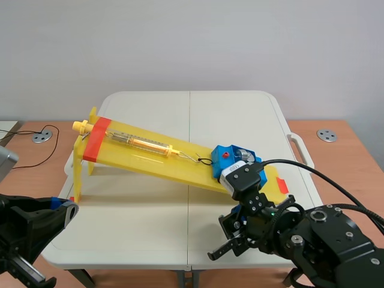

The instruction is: Place the four metal weights on the blue cart on the ramp.

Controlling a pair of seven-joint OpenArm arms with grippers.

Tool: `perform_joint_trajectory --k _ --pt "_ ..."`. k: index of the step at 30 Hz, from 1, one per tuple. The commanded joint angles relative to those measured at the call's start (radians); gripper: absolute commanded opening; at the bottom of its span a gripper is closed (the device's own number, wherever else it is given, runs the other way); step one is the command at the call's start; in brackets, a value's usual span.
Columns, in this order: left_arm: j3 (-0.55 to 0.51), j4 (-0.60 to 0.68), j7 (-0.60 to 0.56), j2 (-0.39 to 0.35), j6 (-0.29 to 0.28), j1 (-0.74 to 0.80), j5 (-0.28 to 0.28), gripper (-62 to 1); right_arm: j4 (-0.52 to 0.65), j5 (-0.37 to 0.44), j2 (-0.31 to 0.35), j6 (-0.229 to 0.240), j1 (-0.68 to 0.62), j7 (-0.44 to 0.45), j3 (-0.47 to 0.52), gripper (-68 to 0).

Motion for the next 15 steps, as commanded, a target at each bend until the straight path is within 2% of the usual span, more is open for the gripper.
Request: perform_joint_trajectory --k 1,5,11,15 --pt "-0.01 0.072 -0.085 -0.003 -0.029 -0.02 -0.051 -58.0 0.053 0.015 -0.008 -0.026 0.076 0.122 -0.018 -48.4" --pt "-0.01 0.072 -0.085 -0.003 -0.029 -0.02 -0.051 -58.0 0.053 0.015 -0.008 -0.026 0.075 0.096 -0.018 -51.5" --pt "-0.01 0.072 -0.085 -0.003 -0.029 -0.02 -0.051 -58.0 0.053 0.015 -0.005 -0.026 0.072 0.049 -0.018 -51.7" --pt "-0.01 0.072 -0.085 -0.003 -0.029 -0.02 -0.051 -58.0 0.053 0.015 0.011 -0.033 0.07 0.03 -0.018 -57.0"
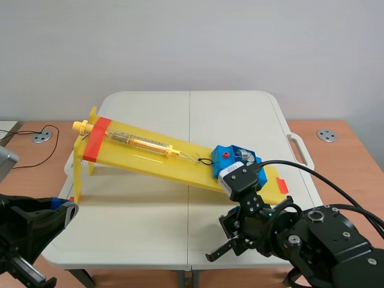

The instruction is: Place the four metal weights on the blue cart on the ramp.

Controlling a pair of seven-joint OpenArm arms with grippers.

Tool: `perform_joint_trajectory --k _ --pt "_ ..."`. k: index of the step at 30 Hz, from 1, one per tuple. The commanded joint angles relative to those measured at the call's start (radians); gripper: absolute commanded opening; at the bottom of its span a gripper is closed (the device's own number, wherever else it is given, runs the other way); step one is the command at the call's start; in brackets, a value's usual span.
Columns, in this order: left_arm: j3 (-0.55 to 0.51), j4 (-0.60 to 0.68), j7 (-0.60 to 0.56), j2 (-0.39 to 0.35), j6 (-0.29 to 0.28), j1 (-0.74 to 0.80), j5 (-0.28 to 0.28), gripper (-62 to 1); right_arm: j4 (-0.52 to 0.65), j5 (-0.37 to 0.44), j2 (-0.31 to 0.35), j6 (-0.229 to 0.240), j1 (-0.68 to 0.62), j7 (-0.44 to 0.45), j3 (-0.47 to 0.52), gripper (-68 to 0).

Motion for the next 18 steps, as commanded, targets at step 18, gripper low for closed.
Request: perform_joint_trajectory --k 18 --pt "-0.01 0.072 -0.085 -0.003 -0.029 -0.02 -0.051 -58.0 0.047 0.044 0.084 -0.036 0.066 0.003 -0.001 -66.9"
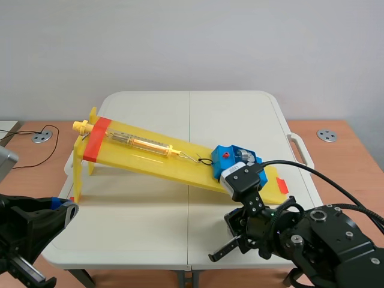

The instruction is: Place the four metal weights on the blue cart on the ramp.

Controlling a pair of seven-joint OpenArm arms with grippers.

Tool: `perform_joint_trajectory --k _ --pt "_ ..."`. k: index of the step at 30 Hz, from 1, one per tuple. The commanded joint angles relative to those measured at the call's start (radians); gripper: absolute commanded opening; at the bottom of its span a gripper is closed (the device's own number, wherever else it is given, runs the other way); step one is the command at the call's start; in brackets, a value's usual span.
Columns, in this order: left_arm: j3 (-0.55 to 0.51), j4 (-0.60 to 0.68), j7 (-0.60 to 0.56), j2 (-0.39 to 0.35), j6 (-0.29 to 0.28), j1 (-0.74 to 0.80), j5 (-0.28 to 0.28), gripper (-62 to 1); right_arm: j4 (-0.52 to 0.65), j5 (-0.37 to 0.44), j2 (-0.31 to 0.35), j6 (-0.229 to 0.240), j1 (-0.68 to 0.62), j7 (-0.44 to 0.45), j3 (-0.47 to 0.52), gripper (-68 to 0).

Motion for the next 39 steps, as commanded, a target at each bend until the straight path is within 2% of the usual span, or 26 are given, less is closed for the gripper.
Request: perform_joint_trajectory --k 1,8,10,15,19,25,32,39 --pt "-0.01 0.072 -0.085 -0.003 -0.029 -0.02 -0.051 -58.0 0.068 0.051 0.074 -0.025 0.057 0.008 0.006 -66.9" --pt "-0.01 0.072 -0.085 -0.004 -0.029 -0.02 -0.051 -58.0 0.317 0.14 0.137 -0.008 -0.064 -0.01 0.09 -66.9" --pt "-0.01 0.072 -0.085 -0.004 -0.029 -0.02 -0.051 -58.0 0.392 0.159 0.148 0.01 -0.1 -0.018 0.121 -66.9" --pt "-0.01 0.072 -0.085 -0.004 -0.029 -0.02 -0.051 -58.0 0.563 0.207 0.153 0.028 -0.156 -0.048 0.198 -66.9" --pt "-0.01 0.072 -0.085 -0.004 -0.029 -0.02 -0.051 -58.0 0.647 0.207 0.153 0.027 -0.154 -0.054 0.24 -66.9" --pt "-0.01 0.072 -0.085 -0.004 -0.029 -0.02 -0.051 -58.0 0.634 0.195 0.147 0.011 -0.08 -0.063 0.248 -66.9" --pt "-0.01 0.072 -0.085 -0.004 -0.029 -0.02 -0.051 -58.0 0.555 0.196 0.145 0.008 0.019 -0.065 0.239 -66.9" --pt "-0.01 0.072 -0.085 -0.004 -0.029 -0.02 -0.051 -58.0 0.441 0.19 0.092 0.008 0.118 -0.061 0.198 -66.9"
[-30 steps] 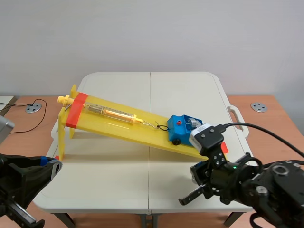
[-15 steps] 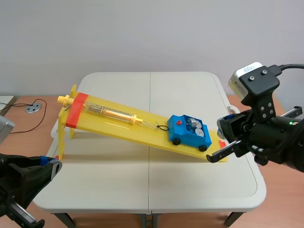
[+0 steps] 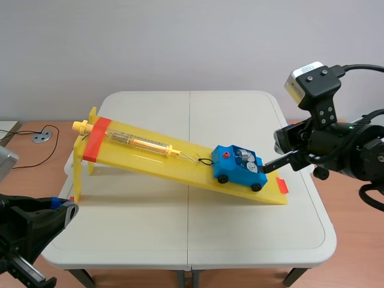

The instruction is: Place the four metal weights on the blue cart on the ramp.

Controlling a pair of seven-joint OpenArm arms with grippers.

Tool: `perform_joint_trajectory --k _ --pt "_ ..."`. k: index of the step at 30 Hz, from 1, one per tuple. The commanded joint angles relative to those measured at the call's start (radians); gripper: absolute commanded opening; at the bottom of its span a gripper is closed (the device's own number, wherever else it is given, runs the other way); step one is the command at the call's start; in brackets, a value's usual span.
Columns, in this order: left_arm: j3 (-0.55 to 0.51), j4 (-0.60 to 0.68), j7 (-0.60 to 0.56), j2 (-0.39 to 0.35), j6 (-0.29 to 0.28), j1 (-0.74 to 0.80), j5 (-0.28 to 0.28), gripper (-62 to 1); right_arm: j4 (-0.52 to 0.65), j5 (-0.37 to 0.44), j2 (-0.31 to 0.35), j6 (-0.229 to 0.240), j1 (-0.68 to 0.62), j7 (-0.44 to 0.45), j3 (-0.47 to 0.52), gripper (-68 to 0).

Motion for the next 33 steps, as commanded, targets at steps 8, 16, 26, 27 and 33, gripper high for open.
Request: perform_joint_trajectory --k 8,16,26,27,33 --pt "-0.01 0.072 -0.085 -0.004 -0.029 -0.019 -0.051 -58.0 -0.078 -0.001 -0.056 -0.018 0.193 0.117 -0.072 -66.9" --pt "-0.01 0.072 -0.085 -0.003 -0.03 -0.019 -0.051 -58.0 -0.153 -0.035 -0.082 -0.019 0.239 0.14 -0.099 -66.9" --pt "-0.01 0.072 -0.085 -0.003 -0.03 -0.019 -0.051 -58.0 -0.157 -0.057 -0.082 -0.019 0.246 0.189 -0.104 -66.9" --pt "-0.01 0.072 -0.085 -0.003 -0.03 -0.019 -0.051 -58.0 -0.157 -0.057 -0.082 -0.019 0.246 0.196 -0.104 -66.9" --pt "-0.01 0.072 -0.086 -0.003 -0.03 -0.019 -0.051 -58.0 -0.185 -0.057 -0.096 -0.019 0.246 0.216 -0.109 -66.9"
